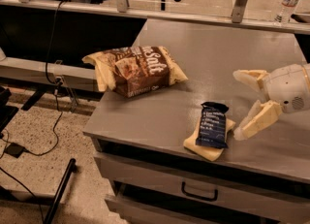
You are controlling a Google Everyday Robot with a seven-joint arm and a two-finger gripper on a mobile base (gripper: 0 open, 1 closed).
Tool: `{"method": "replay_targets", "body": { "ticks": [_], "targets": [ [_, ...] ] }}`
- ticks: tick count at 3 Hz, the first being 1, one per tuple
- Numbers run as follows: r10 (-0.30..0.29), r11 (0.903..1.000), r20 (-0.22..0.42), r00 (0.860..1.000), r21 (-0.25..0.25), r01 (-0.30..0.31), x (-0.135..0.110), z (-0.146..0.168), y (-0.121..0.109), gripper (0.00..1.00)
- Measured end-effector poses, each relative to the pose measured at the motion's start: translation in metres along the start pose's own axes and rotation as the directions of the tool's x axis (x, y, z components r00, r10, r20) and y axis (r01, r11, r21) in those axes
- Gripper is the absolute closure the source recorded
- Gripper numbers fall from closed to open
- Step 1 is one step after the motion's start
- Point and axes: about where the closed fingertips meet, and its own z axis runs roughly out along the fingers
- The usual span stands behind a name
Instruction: Move rxbar blueberry near sponge
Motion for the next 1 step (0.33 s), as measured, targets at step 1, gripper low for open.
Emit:
{"method": "replay_targets", "body": {
  "ticks": [1],
  "targets": [
    [0.0,1.0,0.0,1.0,0.0,0.0,0.0,0.0,0.0,0.0]
  ]
}}
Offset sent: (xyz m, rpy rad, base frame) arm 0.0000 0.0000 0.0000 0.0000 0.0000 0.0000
